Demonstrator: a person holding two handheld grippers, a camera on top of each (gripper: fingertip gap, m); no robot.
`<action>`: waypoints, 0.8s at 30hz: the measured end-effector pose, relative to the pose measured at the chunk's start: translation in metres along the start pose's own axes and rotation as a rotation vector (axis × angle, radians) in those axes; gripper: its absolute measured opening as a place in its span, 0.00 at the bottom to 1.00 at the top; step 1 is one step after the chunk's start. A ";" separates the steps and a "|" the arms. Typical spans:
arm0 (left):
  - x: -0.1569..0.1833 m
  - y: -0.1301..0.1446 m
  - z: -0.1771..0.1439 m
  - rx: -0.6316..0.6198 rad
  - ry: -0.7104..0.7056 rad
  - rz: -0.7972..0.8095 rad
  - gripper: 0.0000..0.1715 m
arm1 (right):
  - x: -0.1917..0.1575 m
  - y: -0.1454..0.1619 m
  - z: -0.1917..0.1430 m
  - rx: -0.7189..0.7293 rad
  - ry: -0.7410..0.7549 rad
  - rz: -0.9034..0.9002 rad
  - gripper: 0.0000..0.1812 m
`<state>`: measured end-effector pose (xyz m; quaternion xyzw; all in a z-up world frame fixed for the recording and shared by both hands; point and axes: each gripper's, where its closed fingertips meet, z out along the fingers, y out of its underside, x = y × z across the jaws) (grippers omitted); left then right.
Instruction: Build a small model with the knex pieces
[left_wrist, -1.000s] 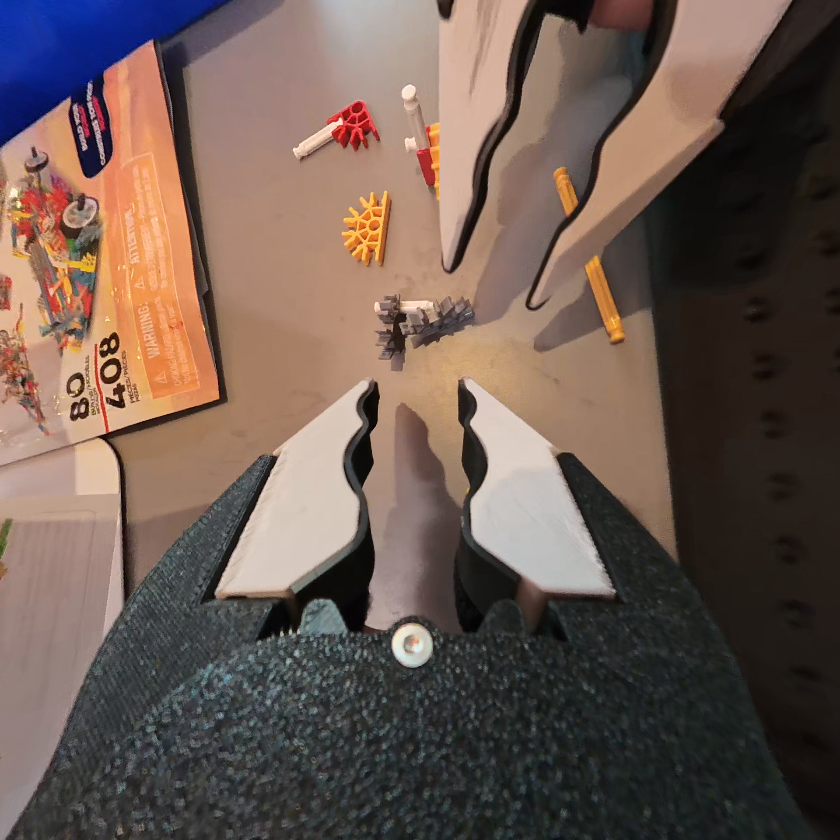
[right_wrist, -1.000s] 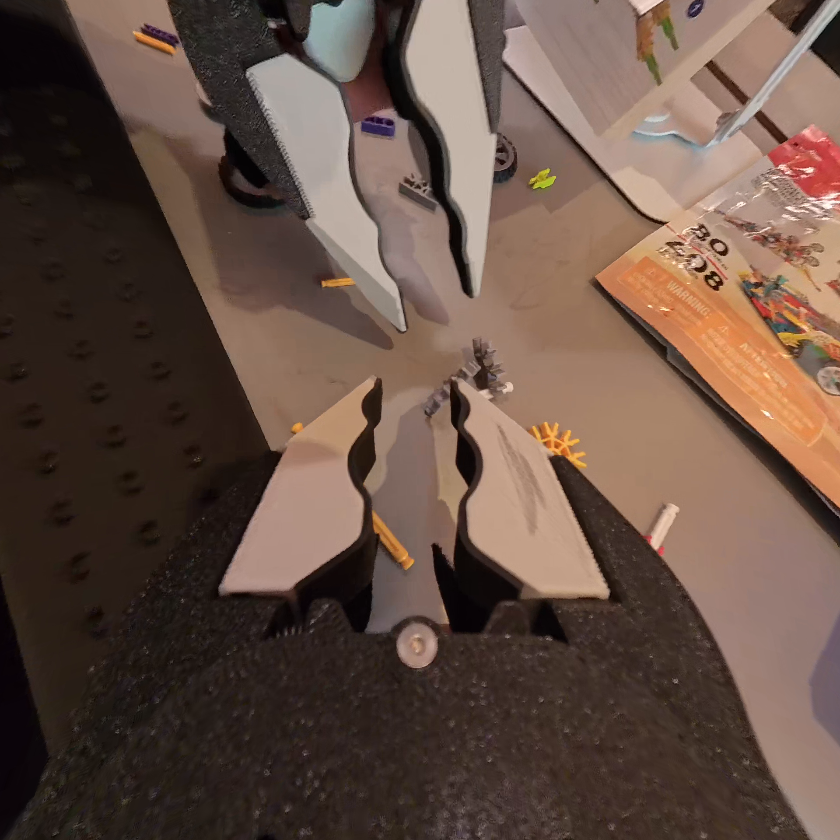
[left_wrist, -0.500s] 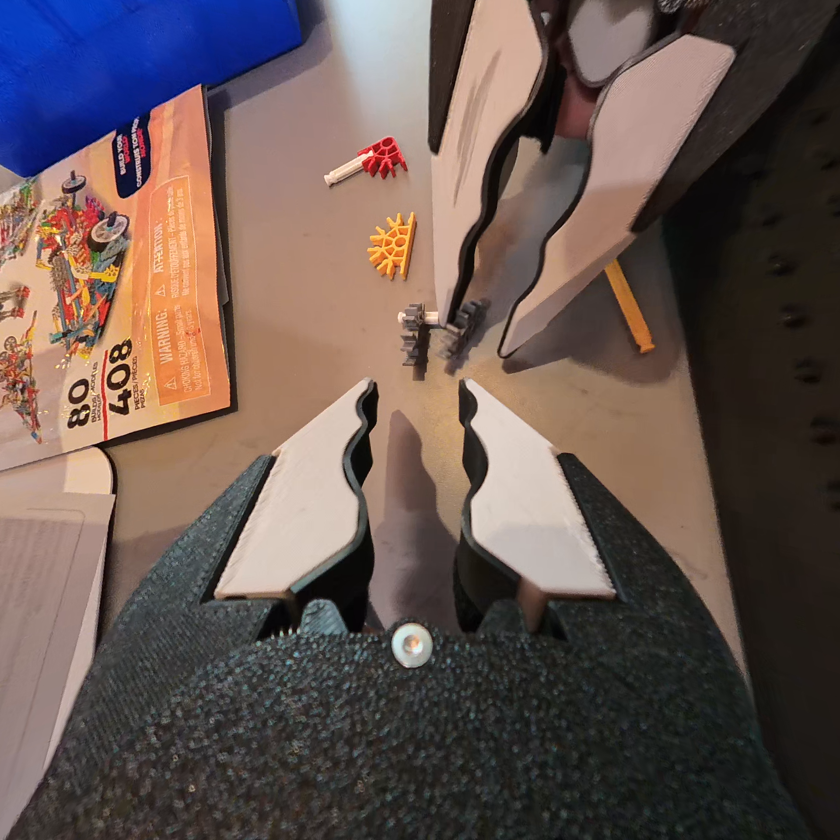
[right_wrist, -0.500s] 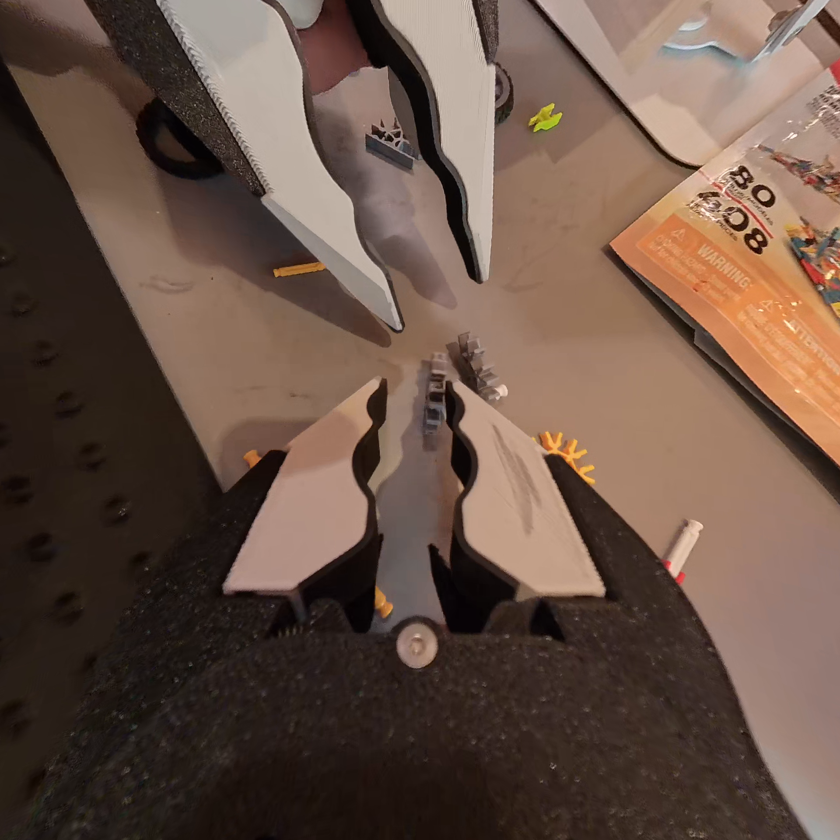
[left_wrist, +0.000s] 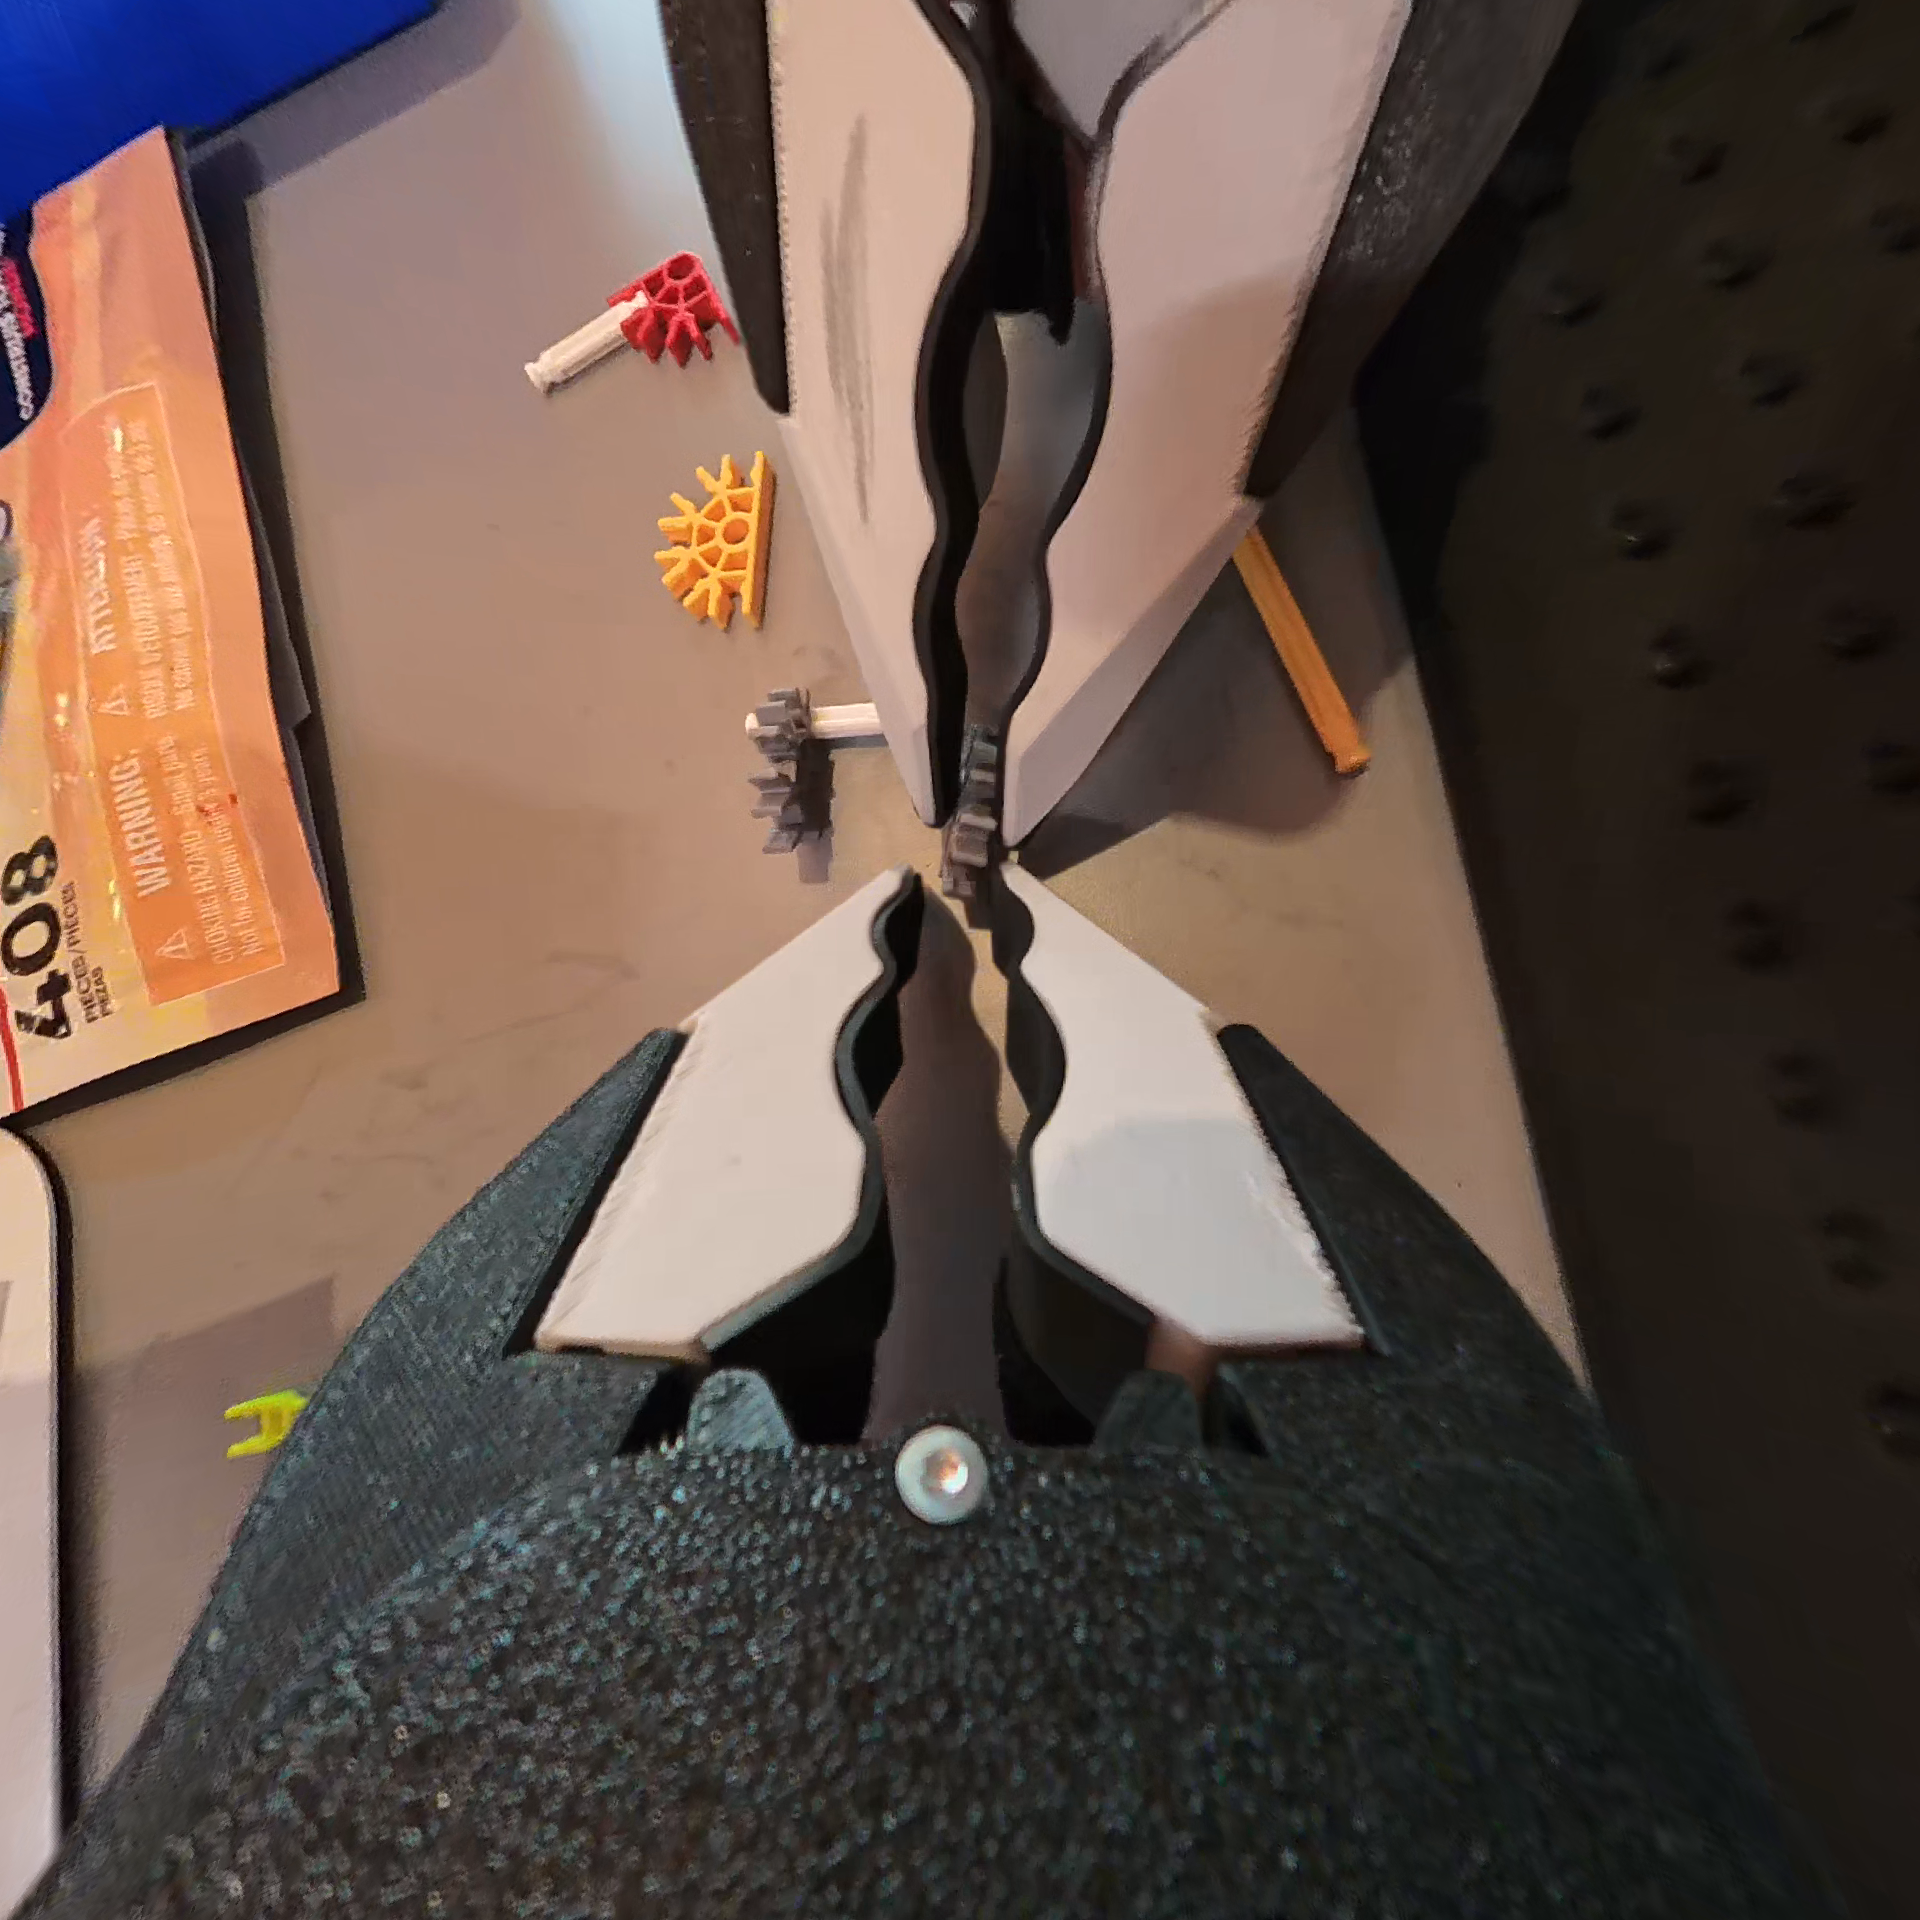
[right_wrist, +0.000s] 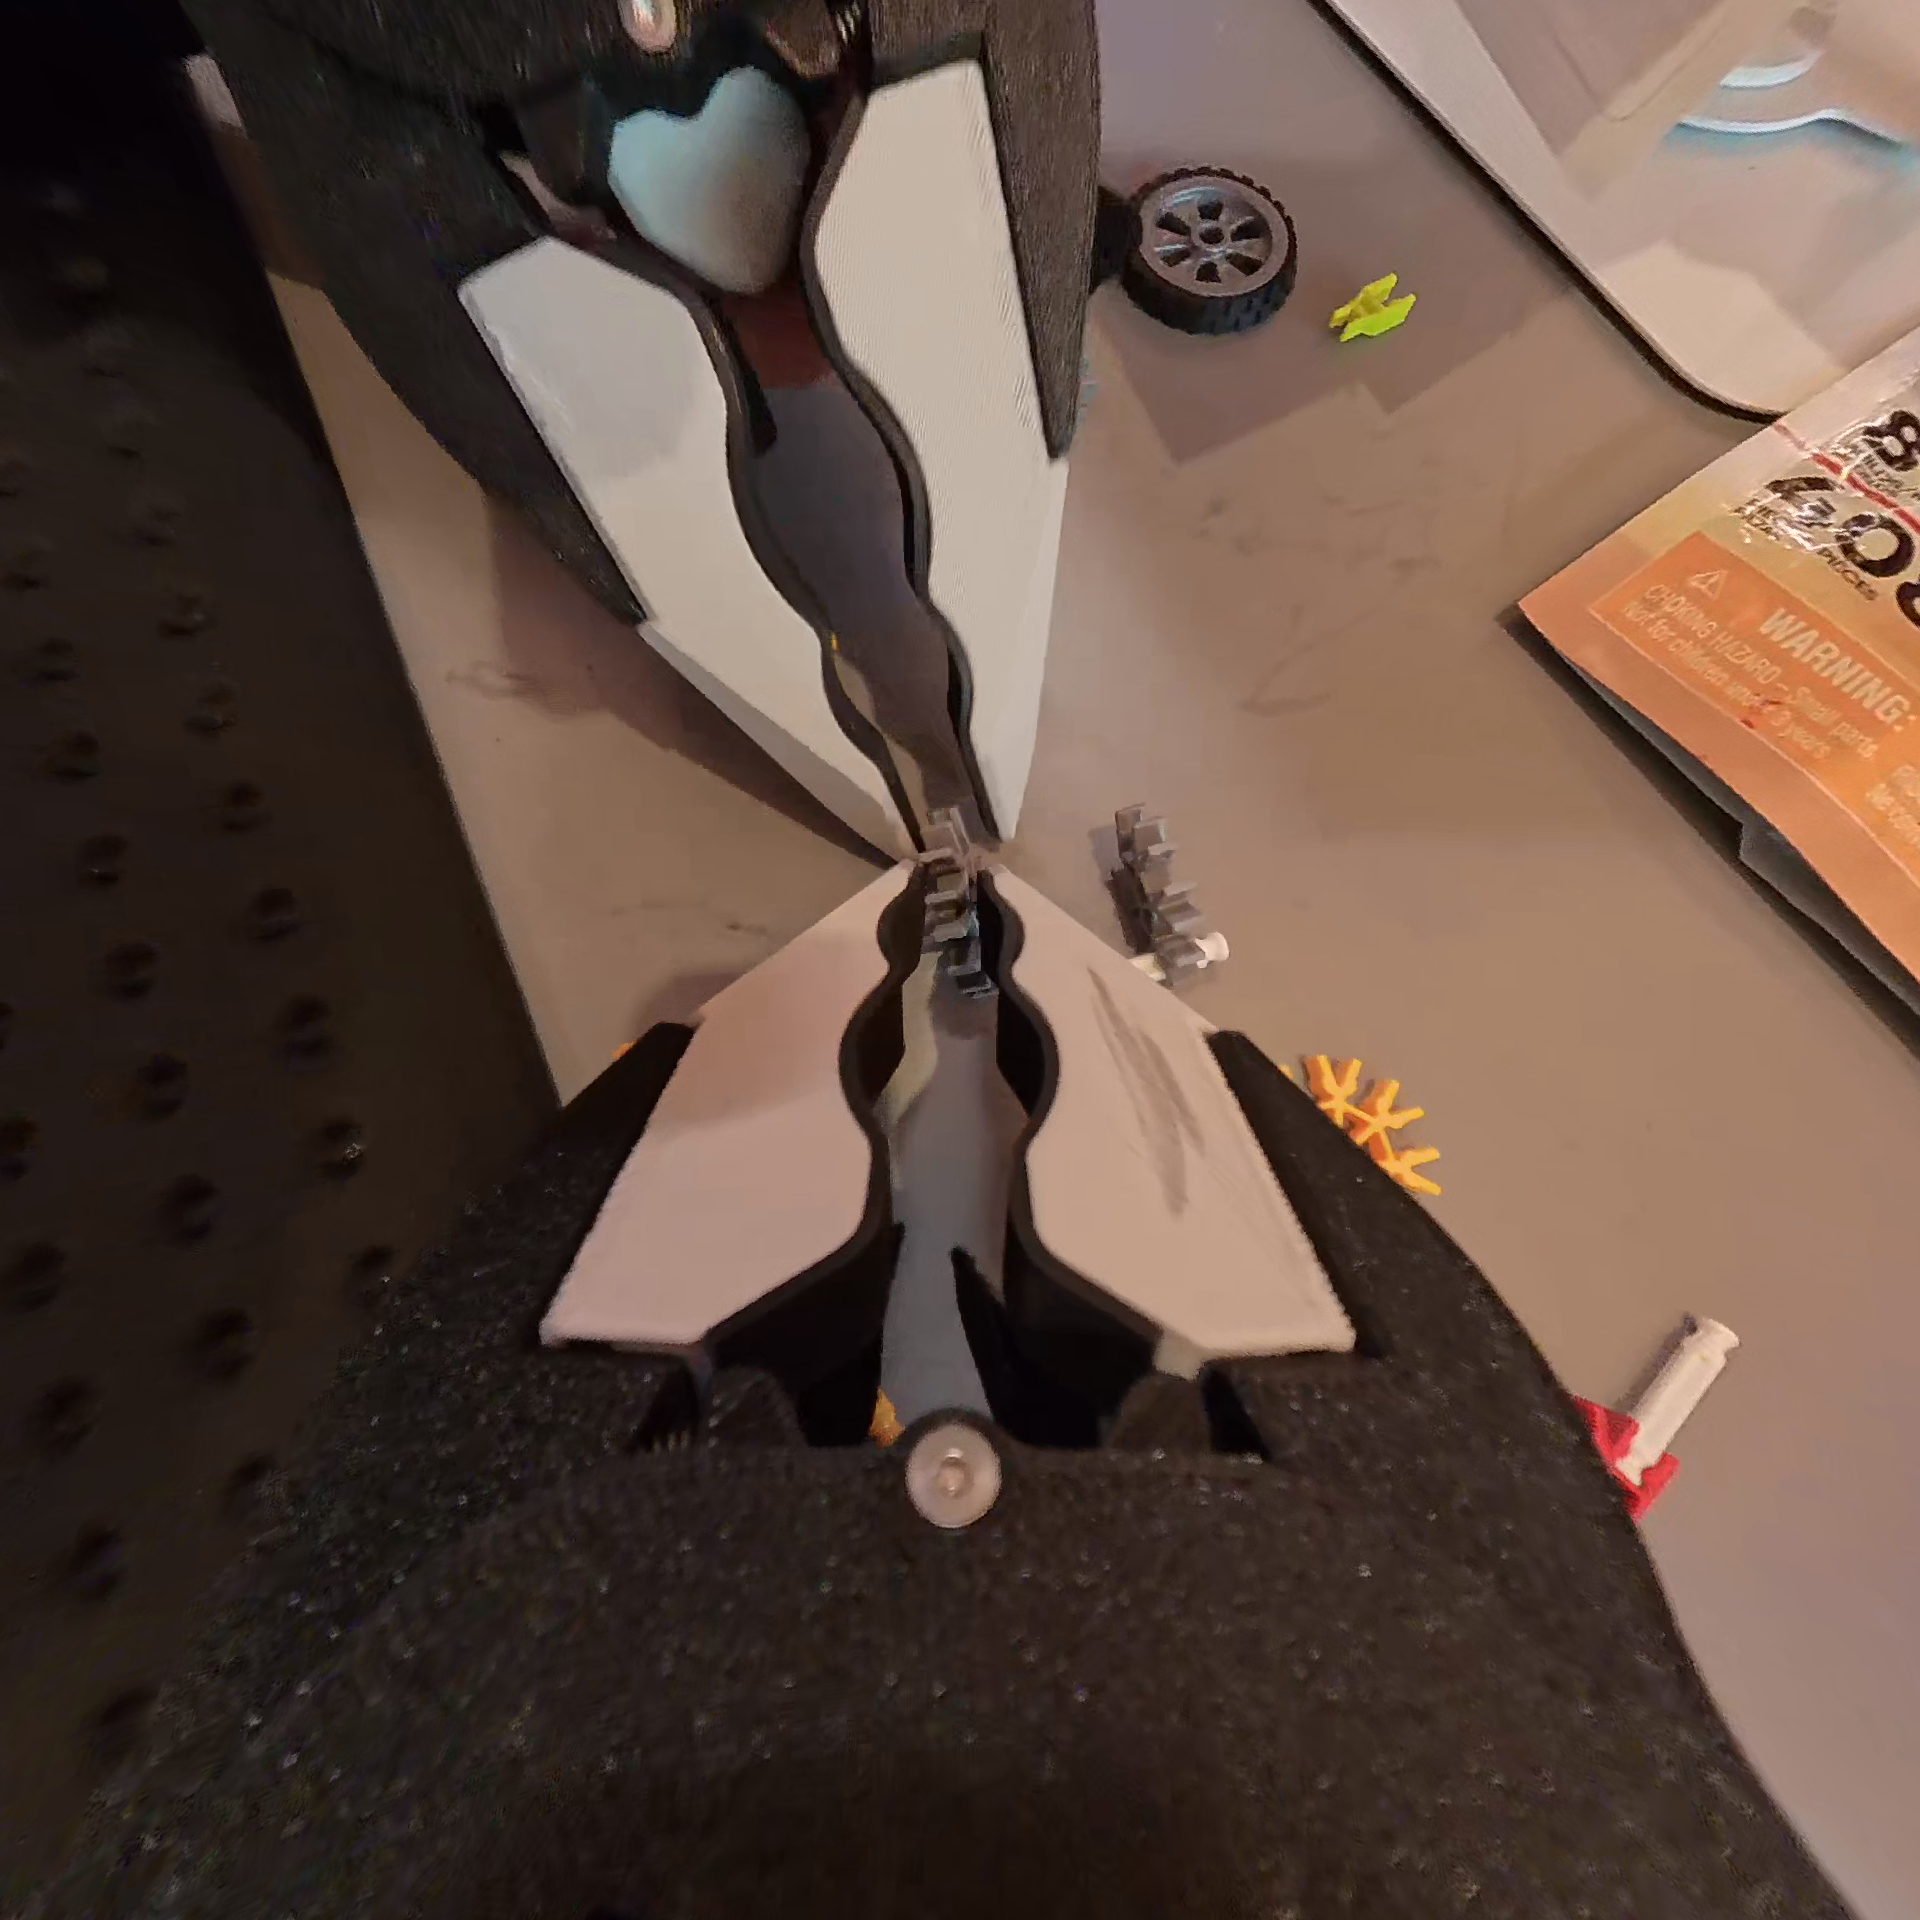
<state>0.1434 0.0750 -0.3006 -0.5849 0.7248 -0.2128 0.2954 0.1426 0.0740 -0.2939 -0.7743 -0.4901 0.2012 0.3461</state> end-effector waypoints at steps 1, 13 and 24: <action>0.000 0.000 0.001 0.000 -0.003 0.007 0.04 | -0.001 0.000 0.000 0.003 -0.009 0.004 0.05; -0.019 0.008 0.000 -0.039 -0.036 -0.076 0.03 | 0.019 0.002 -0.018 0.014 0.079 0.011 0.19; -0.022 0.006 0.003 -0.045 -0.031 -0.107 0.03 | 0.027 0.013 -0.013 -0.045 0.127 -0.037 0.31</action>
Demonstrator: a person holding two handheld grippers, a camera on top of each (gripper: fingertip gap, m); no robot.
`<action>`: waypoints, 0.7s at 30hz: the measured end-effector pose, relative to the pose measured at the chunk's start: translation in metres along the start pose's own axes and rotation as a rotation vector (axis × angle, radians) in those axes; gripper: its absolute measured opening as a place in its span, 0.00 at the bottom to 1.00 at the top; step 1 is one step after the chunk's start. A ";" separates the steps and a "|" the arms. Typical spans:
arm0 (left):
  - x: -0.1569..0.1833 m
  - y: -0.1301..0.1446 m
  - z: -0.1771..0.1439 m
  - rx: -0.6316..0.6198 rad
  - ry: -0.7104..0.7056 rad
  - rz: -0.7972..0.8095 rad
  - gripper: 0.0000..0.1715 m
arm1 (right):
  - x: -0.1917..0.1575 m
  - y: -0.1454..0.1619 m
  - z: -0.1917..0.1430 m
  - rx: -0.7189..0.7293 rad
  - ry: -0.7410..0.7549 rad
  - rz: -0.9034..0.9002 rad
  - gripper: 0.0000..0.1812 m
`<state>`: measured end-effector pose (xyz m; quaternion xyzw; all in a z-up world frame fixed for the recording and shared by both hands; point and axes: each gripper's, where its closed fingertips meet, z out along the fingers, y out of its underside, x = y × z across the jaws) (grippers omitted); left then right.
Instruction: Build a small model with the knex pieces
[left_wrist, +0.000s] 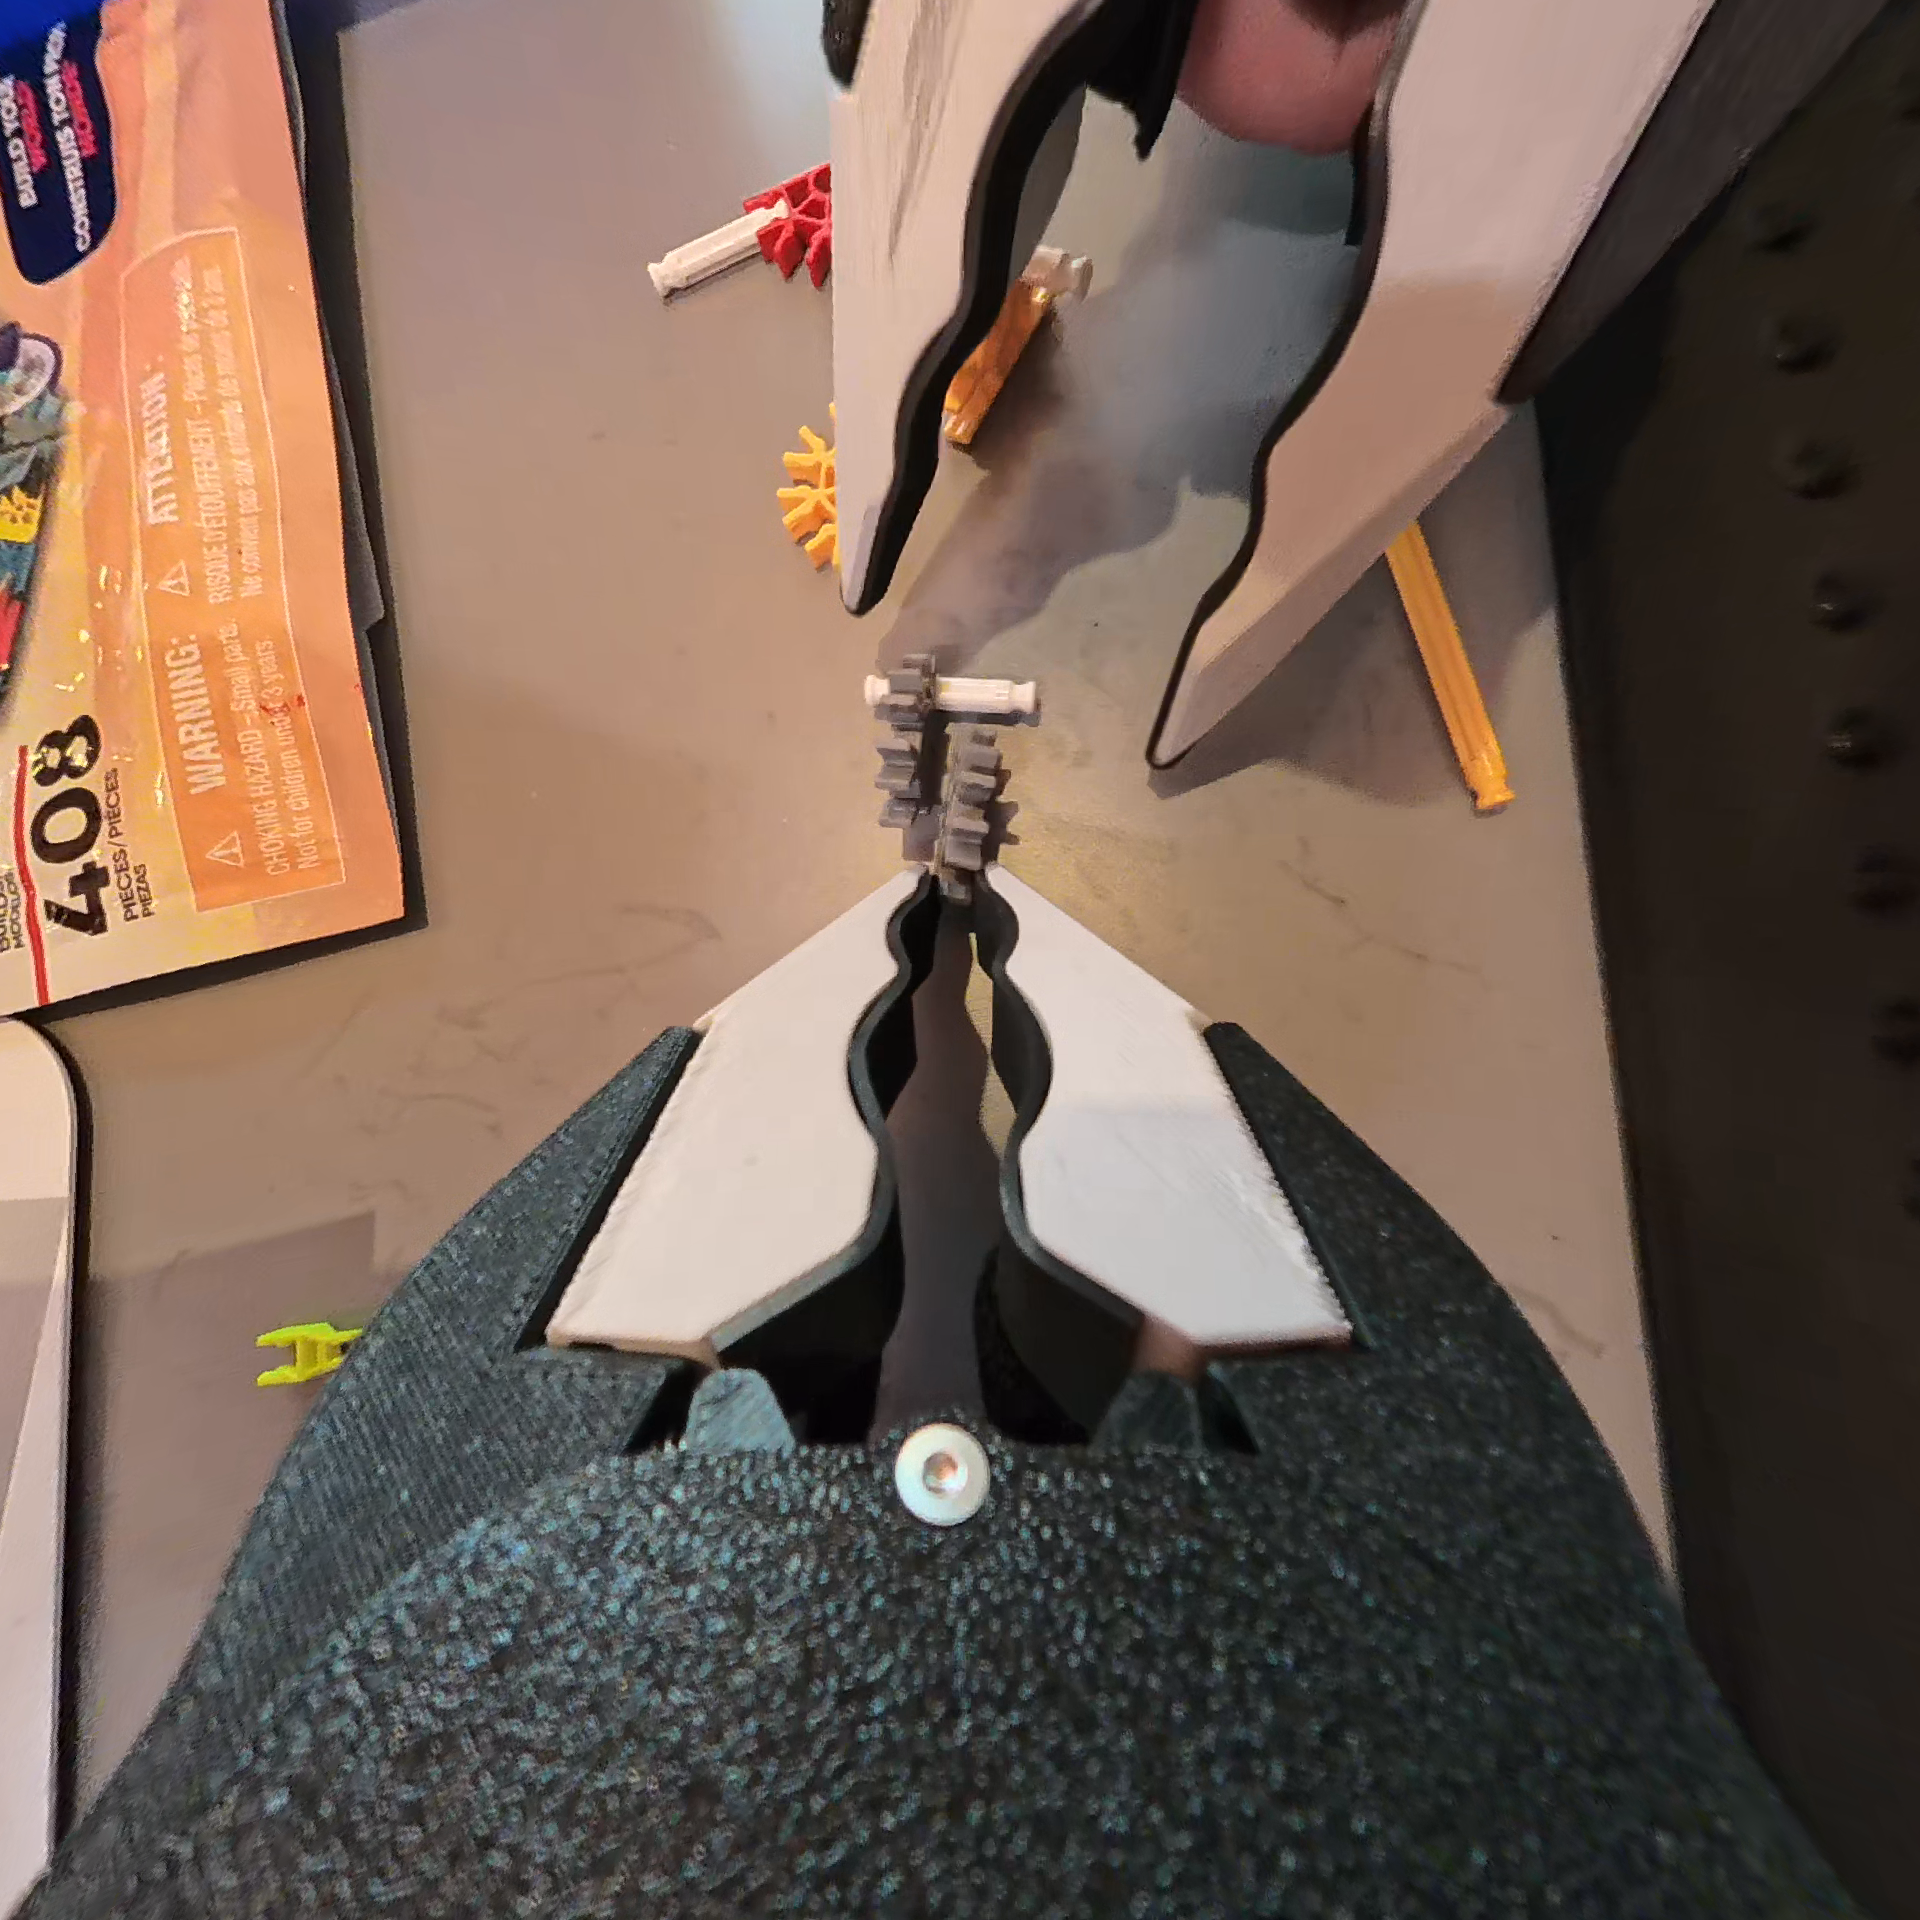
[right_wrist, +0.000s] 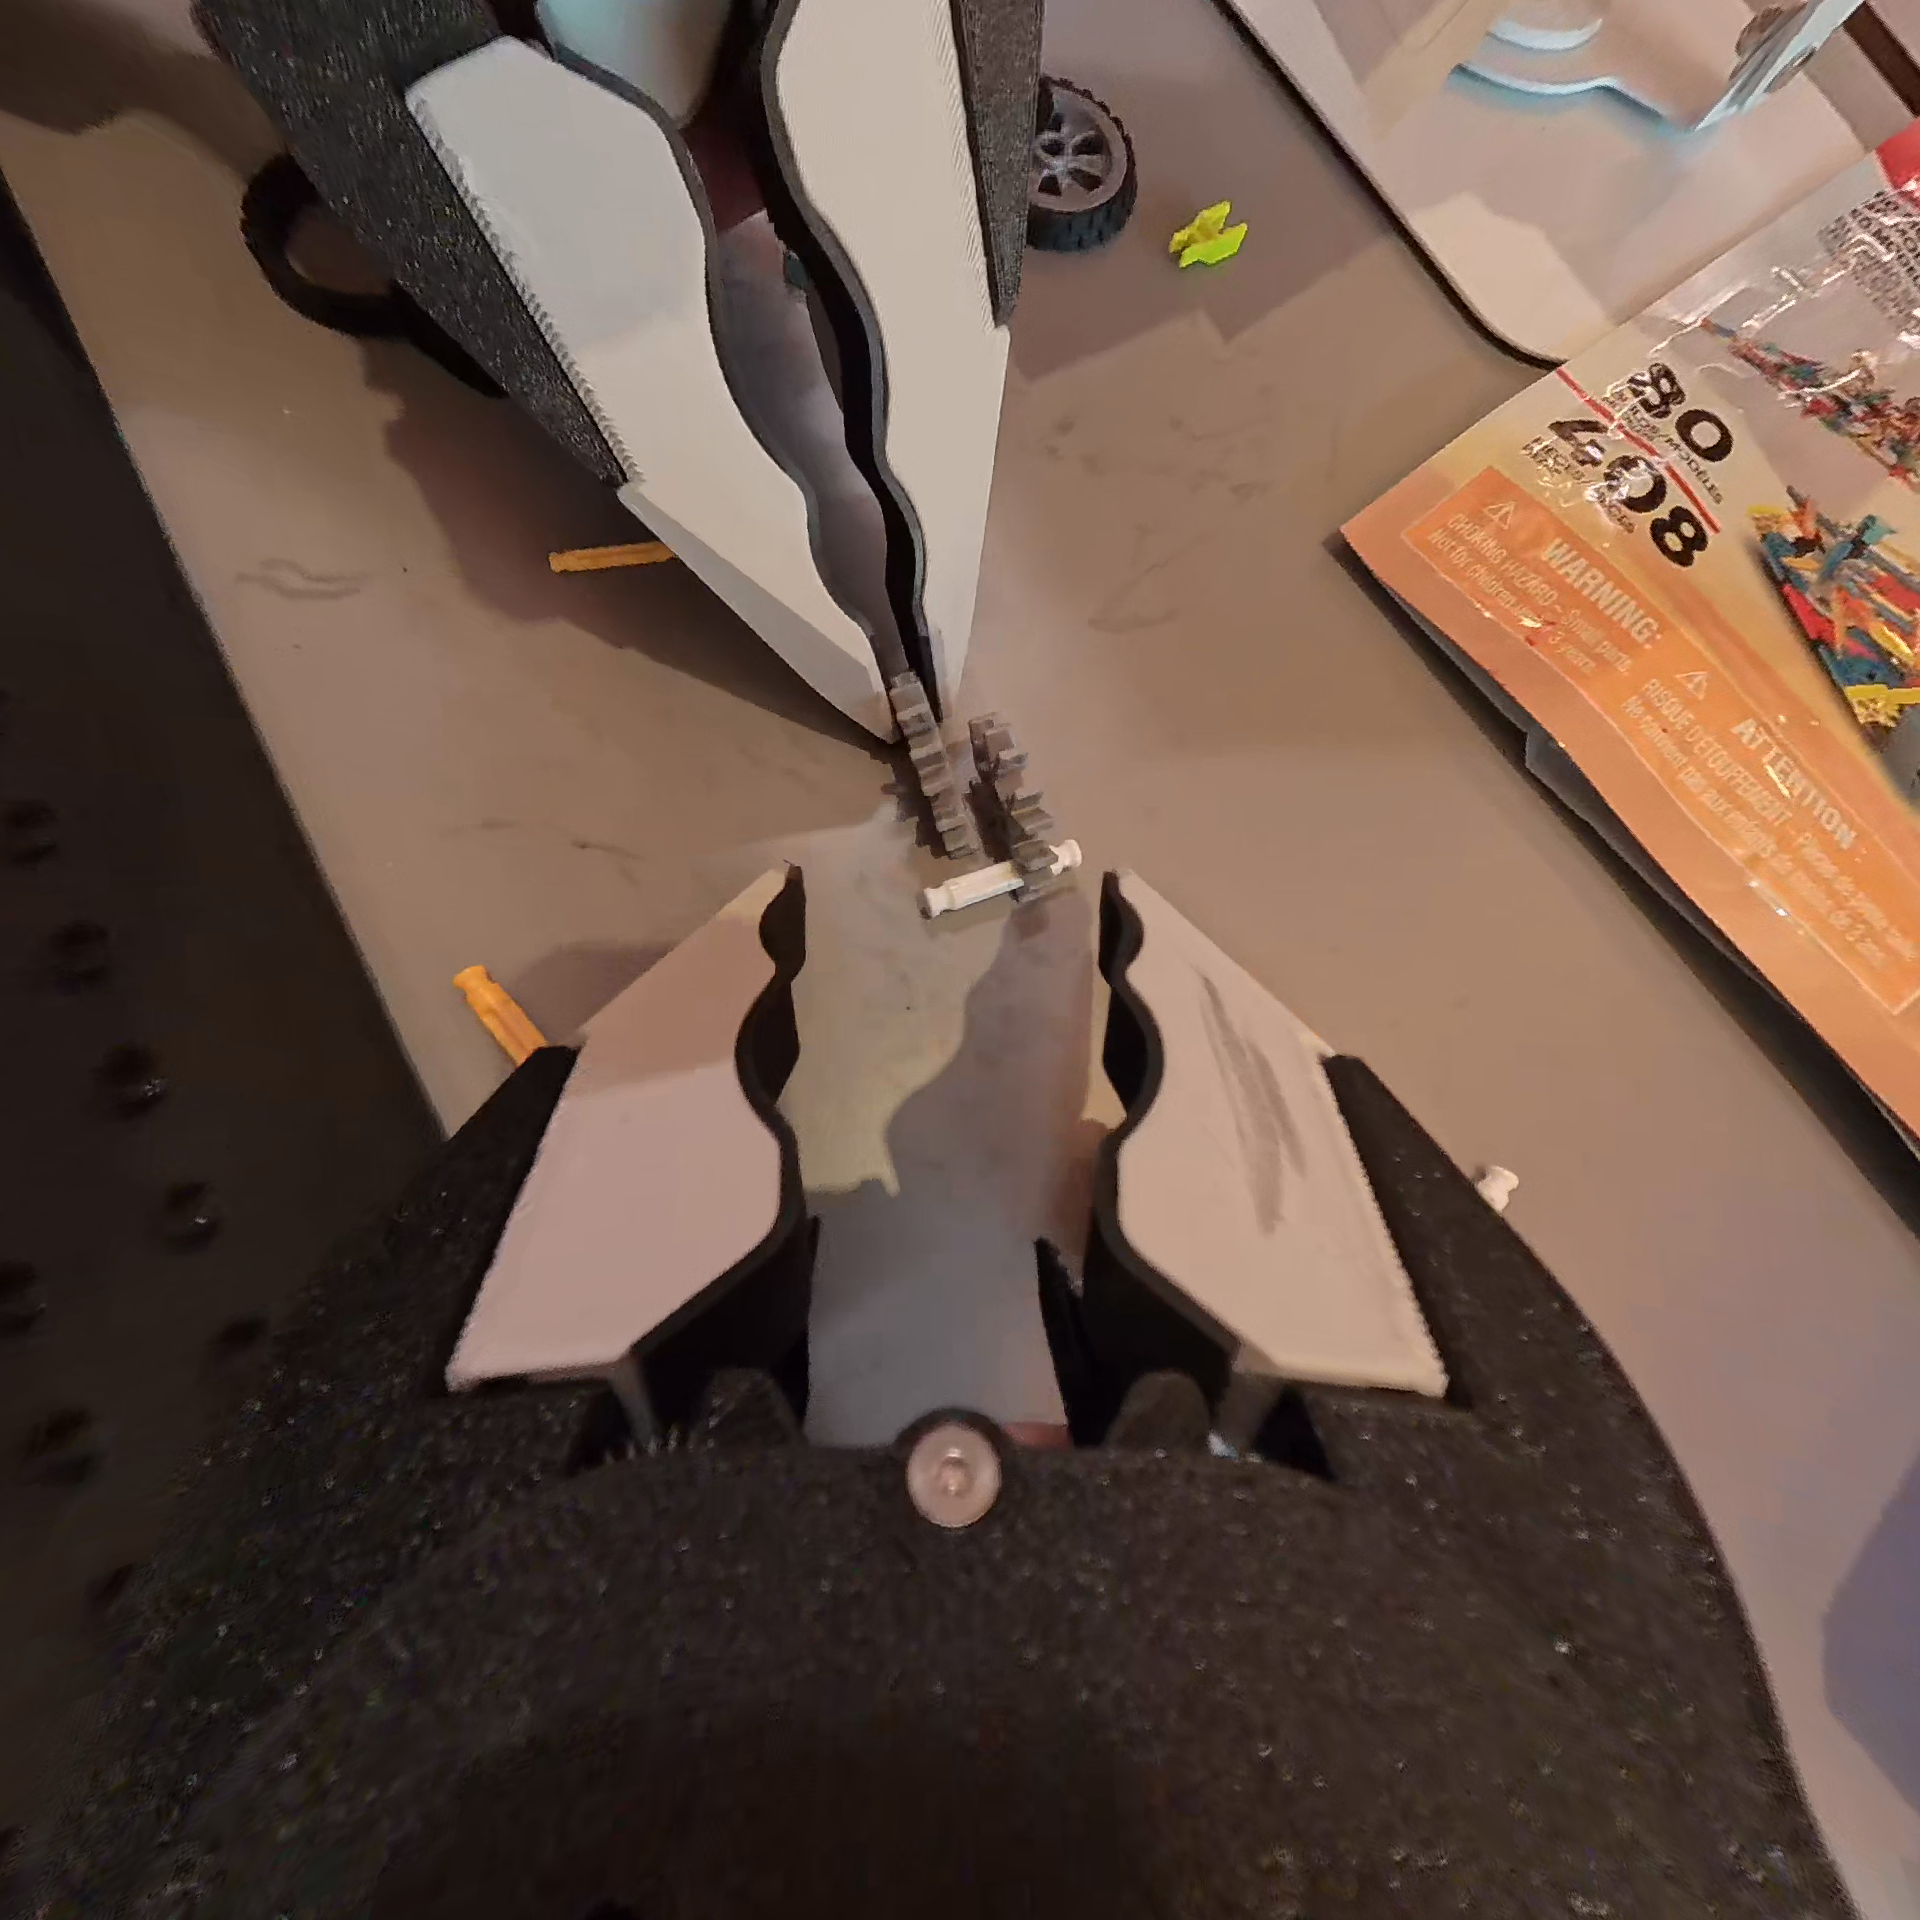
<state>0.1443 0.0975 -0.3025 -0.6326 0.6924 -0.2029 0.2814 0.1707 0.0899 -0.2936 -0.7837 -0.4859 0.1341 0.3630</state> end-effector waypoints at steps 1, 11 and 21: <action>0.000 0.001 0.001 -0.006 0.001 -0.008 0.04 | 0.000 0.001 0.001 -0.010 0.002 -0.004 0.31; 0.004 -0.002 0.002 0.000 0.020 0.005 0.03 | -0.006 0.002 0.007 -0.006 -0.039 -0.001 0.28; 0.007 -0.004 0.004 0.001 0.029 0.070 0.03 | -0.008 0.001 0.008 0.004 -0.060 0.001 0.27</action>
